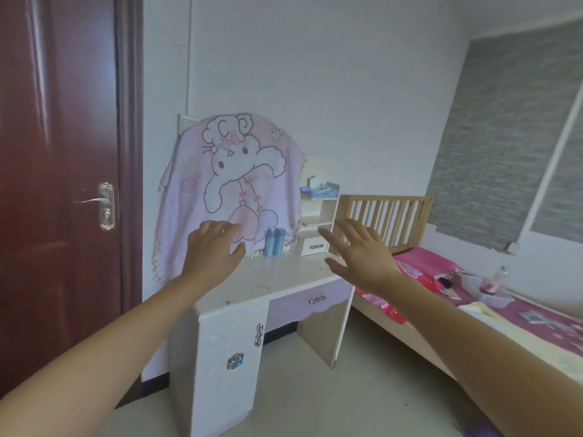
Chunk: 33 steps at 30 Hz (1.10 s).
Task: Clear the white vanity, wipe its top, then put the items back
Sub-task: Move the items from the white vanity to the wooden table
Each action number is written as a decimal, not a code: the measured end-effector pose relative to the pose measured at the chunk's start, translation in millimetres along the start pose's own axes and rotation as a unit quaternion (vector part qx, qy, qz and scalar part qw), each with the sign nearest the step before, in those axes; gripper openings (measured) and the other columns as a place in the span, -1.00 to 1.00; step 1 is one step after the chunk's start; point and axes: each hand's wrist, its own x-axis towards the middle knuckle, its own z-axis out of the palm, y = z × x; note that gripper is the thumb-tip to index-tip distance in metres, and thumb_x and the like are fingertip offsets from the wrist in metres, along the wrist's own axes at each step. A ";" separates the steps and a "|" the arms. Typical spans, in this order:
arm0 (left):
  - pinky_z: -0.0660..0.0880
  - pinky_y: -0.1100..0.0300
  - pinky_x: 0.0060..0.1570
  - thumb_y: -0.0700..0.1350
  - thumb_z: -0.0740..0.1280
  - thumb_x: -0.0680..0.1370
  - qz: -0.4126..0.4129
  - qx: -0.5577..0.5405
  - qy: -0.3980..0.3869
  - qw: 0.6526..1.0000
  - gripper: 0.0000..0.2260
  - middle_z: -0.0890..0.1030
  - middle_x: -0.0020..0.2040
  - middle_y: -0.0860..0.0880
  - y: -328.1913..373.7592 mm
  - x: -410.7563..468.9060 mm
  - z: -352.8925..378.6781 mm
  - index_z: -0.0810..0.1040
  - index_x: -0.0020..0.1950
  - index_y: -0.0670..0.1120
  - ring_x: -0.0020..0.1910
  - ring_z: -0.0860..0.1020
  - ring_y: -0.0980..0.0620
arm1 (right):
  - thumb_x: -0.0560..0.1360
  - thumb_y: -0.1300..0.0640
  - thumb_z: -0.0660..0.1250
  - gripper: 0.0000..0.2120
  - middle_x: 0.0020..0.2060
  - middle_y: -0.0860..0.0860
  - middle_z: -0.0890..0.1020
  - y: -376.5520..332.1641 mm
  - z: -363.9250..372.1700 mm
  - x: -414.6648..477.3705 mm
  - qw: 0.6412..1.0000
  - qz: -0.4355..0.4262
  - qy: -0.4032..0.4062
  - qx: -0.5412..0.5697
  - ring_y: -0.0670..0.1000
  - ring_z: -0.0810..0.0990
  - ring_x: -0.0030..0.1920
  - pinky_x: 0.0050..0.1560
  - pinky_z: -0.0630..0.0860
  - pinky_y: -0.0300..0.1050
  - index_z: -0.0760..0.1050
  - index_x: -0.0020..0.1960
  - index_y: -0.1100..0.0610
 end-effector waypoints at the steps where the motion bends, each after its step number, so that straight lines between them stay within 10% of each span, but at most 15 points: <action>1: 0.36 -0.04 0.06 0.03 0.11 0.41 0.002 0.002 0.003 1.000 -0.53 0.59 0.13 -0.15 -3.4 17.1 12.5 0.53 0.18 -0.19 0.17 0.44 -0.23 | 0.36 -0.01 0.46 -0.42 0.17 0.24 0.54 10.5 8.2 13.5 1.000 0.003 -0.014 0.002 0.27 0.50 0.20 0.08 0.47 0.25 0.41 0.32 0.11; 7: 0.51 -0.06 -0.24 -0.08 0.29 0.32 0.040 0.027 0.021 0.999 -0.70 0.64 -0.09 -0.17 -22.2 93.1 110.8 0.60 -0.04 -0.20 -0.09 0.57 -0.26 | 0.38 0.04 0.44 -0.45 0.24 0.25 0.47 54.0 92.6 55.8 0.991 0.087 -0.031 0.099 0.30 0.45 0.23 0.12 0.45 0.28 0.40 0.33 0.09; 18: 0.52 -0.13 -0.17 -0.13 0.50 0.28 0.034 0.053 -0.102 0.993 -0.64 0.61 -0.01 -0.21 -8.2 156.7 288.9 0.58 0.03 -0.20 -0.01 0.55 -0.29 | 0.52 -0.09 0.21 -0.42 0.45 0.08 0.11 163.8 243.4 71.9 0.974 0.141 -0.119 0.133 0.09 0.07 0.45 0.38 0.13 0.05 0.07 0.47 -0.08; 23: 0.52 -0.11 -0.22 -0.06 0.31 0.29 0.000 0.068 -0.098 0.993 -0.60 0.62 -0.05 -0.19 10.2 206.3 352.9 0.58 0.06 -0.21 -0.05 0.57 -0.28 | 0.53 -0.10 0.19 -0.43 0.45 0.07 0.11 240.6 304.5 87.9 0.975 0.129 -0.118 0.134 0.09 0.06 0.45 0.38 0.12 0.06 0.07 0.47 -0.06; 33: 0.45 -0.18 0.01 0.12 0.05 0.39 -0.103 0.086 -0.102 0.986 -0.46 0.56 0.13 -0.21 1.8 225.9 468.6 0.54 0.15 -0.19 0.14 0.47 -0.30 | 0.19 -0.03 0.55 -0.37 0.09 0.22 0.57 294.1 457.2 132.1 0.983 0.004 -0.074 0.165 0.25 0.59 0.02 -0.14 0.57 0.15 0.48 0.20 0.10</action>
